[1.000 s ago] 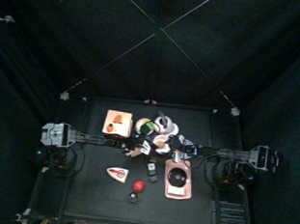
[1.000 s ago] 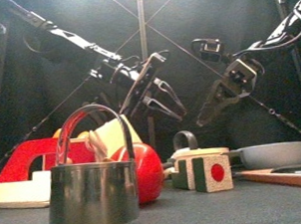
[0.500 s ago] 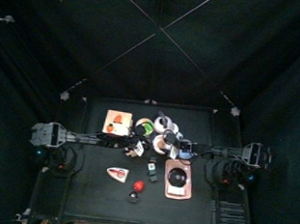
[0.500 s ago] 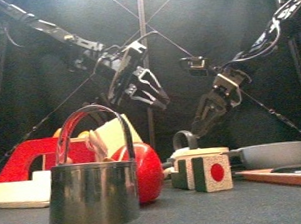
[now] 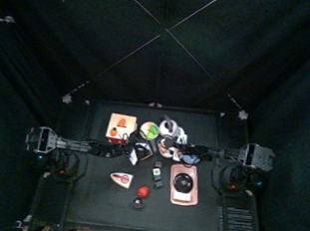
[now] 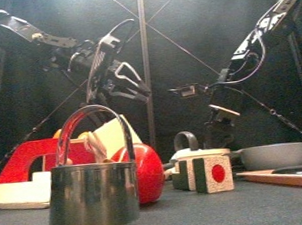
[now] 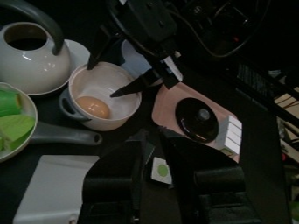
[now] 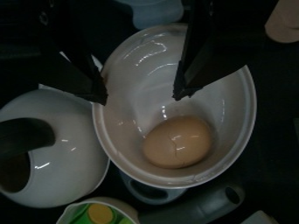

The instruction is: Remove egg shell

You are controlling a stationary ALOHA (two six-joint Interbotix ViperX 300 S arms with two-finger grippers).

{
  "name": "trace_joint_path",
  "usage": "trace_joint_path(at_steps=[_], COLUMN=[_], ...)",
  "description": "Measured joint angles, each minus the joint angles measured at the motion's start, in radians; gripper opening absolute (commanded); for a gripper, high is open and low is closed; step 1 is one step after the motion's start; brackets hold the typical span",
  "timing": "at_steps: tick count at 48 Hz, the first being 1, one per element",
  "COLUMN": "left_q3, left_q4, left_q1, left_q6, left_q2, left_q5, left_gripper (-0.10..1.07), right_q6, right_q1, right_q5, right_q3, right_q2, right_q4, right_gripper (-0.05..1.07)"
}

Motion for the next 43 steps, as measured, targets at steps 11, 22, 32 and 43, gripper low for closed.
trace_joint_path(at_steps=[11, 22, 32, 43], left_q3=[0.02, 0.02, 0.011, 0.0], left_q4=[-0.014, -0.015, 0.011, 0.092], left_q1=[-0.005, -0.005, -0.005, -0.002], left_q6=[0.002, 0.0, 0.003, 0.003], left_q2=[-0.008, -0.008, -0.008, -0.017], left_q5=[-0.012, -0.015, -0.034, -0.118], left_gripper=[0.63, 0.63, 0.63, 0.63], right_q6=[0.006, 0.012, 0.015, 0.086], right_q1=[-0.002, -0.002, -0.005, -0.014], right_q5=[0.02, 0.117, 0.141, 0.143], right_q3=[-0.044, -0.129, -0.153, -0.156], right_q2=[-0.002, -0.006, -0.006, -0.006], right_q4=[0.172, 0.489, 0.634, 0.73], right_gripper=[0.94, 0.94, 0.94, 0.94])
